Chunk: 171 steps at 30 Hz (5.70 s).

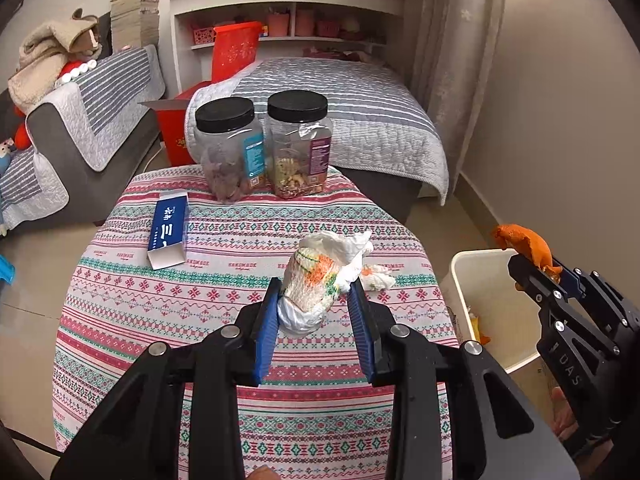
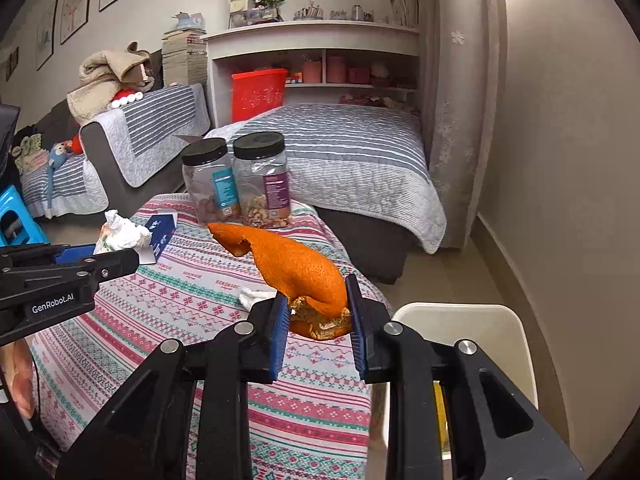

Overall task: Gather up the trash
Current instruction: 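Drop the tissue bundle into the bin with the left tool while the right tool drops the peel, then move both tools back over the blue box and the other tissue bundle, then grasp the blue-and-white box with the left tool while the right tool grasps the tissue bundle, then lift the box with the left tool while the right tool carries the tissue over the bin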

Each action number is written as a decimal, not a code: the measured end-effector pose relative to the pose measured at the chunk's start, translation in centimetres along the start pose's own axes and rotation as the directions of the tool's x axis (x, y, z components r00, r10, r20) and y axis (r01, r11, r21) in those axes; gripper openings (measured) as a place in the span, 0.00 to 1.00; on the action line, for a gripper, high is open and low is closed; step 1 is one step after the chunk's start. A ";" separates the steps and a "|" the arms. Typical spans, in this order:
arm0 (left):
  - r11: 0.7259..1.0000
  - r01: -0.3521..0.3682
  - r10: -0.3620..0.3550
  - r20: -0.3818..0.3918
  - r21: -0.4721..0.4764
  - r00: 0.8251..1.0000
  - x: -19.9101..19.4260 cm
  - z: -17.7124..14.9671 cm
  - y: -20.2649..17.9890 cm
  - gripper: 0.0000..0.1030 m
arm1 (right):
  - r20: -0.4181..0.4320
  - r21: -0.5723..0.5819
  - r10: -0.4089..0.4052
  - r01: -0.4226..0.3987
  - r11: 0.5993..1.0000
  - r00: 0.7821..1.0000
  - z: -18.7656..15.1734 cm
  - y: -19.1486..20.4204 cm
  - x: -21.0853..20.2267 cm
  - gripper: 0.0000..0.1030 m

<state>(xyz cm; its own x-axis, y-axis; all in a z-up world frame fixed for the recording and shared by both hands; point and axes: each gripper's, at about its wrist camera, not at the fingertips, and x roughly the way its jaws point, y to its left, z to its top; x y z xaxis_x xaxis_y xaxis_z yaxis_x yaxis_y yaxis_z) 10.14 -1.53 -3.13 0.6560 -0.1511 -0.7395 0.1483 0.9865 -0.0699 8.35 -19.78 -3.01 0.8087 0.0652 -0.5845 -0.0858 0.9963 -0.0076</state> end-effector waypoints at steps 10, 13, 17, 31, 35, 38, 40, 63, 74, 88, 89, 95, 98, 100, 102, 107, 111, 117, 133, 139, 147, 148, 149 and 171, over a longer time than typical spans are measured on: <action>0.997 0.057 -0.058 0.001 0.047 0.998 1.1 0.4 -4.8 0.33 | -0.003 0.080 -0.151 0.151 0.985 0.988 -1.4 -6.5 -1.0 0.25; 0.995 0.076 -0.076 -0.001 0.063 0.997 1.4 0.4 -6.2 0.33 | -0.022 0.109 -0.202 0.203 0.973 0.979 -1.9 -8.6 -0.9 0.25; 0.992 0.096 -0.096 -0.007 0.084 0.995 1.8 0.4 -8.1 0.33 | -0.052 0.127 -0.288 0.292 0.948 0.956 -2.6 -11.0 -0.9 0.26; 0.969 0.219 -0.218 -0.018 0.119 0.976 3.3 0.4 -15.5 0.33 | -0.065 0.248 -0.504 0.503 0.828 0.862 -4.6 -17.2 -3.3 0.89; 0.958 0.253 -0.252 -0.030 0.132 0.967 4.3 0.0 -17.4 0.33 | -0.067 0.281 -0.542 0.537 0.795 0.838 -5.3 -18.2 -4.1 0.93; 0.949 0.286 -0.283 -0.045 0.130 0.958 5.0 -0.3 -18.5 0.33 | -0.071 0.320 -0.563 0.554 0.769 0.823 -5.8 -19.0 -4.8 0.93; 0.944 0.299 -0.295 -0.051 0.136 0.954 5.3 -0.5 -19.0 0.33 | -0.071 0.347 -0.563 0.549 0.760 0.823 -5.9 -19.4 -5.1 0.93; 0.949 0.298 -0.291 -0.084 0.102 0.953 7.1 -0.8 -18.5 0.66 | -0.055 0.323 -0.578 0.562 0.761 0.814 -5.6 -17.7 -4.6 0.93; 0.991 0.119 -0.119 0.009 0.058 0.993 5.9 0.6 -13.0 0.66 | -0.034 0.246 -0.522 0.514 0.822 0.852 -4.0 -12.8 -2.2 0.93; 0.999 -0.039 0.040 0.015 -0.029 0.999 6.3 1.5 -4.3 0.71 | -0.021 0.165 -0.411 0.409 0.898 0.911 -1.9 -4.8 2.2 0.93; 0.998 -0.054 0.054 0.007 -0.034 0.998 6.4 1.5 -3.6 0.72 | -0.021 0.160 -0.401 0.399 0.903 0.916 -1.7 -4.2 2.7 0.93; 0.981 -0.191 0.189 -0.064 -0.029 0.980 8.6 1.8 1.2 0.79 | -0.042 0.120 -0.330 0.332 0.936 0.943 -1.3 -0.4 5.4 0.93; 0.963 -0.268 0.263 -0.108 -0.038 0.959 10.5 2.3 4.4 0.79 | -0.066 0.085 -0.300 0.305 0.949 0.952 -1.4 1.3 6.8 0.93; 0.944 -0.326 0.318 -0.130 -0.045 0.939 11.8 3.0 6.9 0.79 | -0.078 0.066 -0.287 0.292 0.954 0.955 -1.6 2.2 7.6 0.93; 0.921 -0.387 0.376 -0.142 -0.055 0.916 13.1 3.6 9.3 0.80 | -0.092 0.052 -0.271 0.277 0.960 0.958 -1.7 2.8 8.3 0.93; 0.884 -0.454 0.421 -0.228 -0.113 0.878 16.8 3.9 14.8 0.83 | -0.125 0.018 -0.254 0.258 0.966 0.959 -2.1 3.9 9.8 0.93; 0.875 -0.468 0.424 -0.274 -0.123 0.863 19.5 3.8 17.5 0.83 | -0.150 -0.002 -0.238 0.240 0.971 0.960 -2.4 4.0 11.2 0.93; 0.880 -0.451 0.386 -0.329 -0.150 0.862 22.1 3.4 20.1 0.66 | -0.212 -0.106 -0.099 0.078 0.991 0.972 -2.6 4.9 15.6 0.93; 0.934 -0.336 0.297 -0.265 -0.118 0.917 15.3 1.7 15.9 0.52 | -0.360 -0.131 0.037 -0.090 0.987 0.932 -3.4 8.7 22.1 0.75; 0.948 -0.285 0.257 -0.189 -0.140 0.948 11.2 1.9 13.5 0.52 | -0.353 -0.067 0.107 -0.139 0.988 0.930 -3.4 8.2 20.9 0.46; 0.955 -0.255 0.236 -0.134 -0.154 0.963 7.5 1.4 11.3 0.51 | -0.273 -0.086 0.135 -0.163 0.983 0.953 -2.5 9.0 15.7 0.45; 0.955 -0.254 0.236 -0.128 -0.153 0.963 7.3 1.3 11.3 0.51 | -0.264 -0.089 0.137 -0.165 0.982 0.955 -2.4 9.1 15.0 0.45; 0.956 -0.251 0.233 -0.123 -0.153 0.965 6.8 1.2 11.0 0.51 | -0.257 -0.090 0.138 -0.165 0.982 0.957 -2.2 9.1 14.7 0.45; 0.981 -0.180 0.179 -0.025 -0.072 0.984 0.9 -1.0 4.0 0.52 | -0.101 -0.048 0.107 -0.113 0.992 0.989 -1.0 3.0 3.5 0.46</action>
<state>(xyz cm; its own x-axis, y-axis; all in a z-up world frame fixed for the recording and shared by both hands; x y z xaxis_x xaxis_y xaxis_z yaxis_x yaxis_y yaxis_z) 10.54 2.36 -4.76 0.6535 0.0293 -0.7563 -0.0259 0.9995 0.0163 10.32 -16.58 -5.88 0.7320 0.1658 -0.6609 -0.2045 0.9787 0.0190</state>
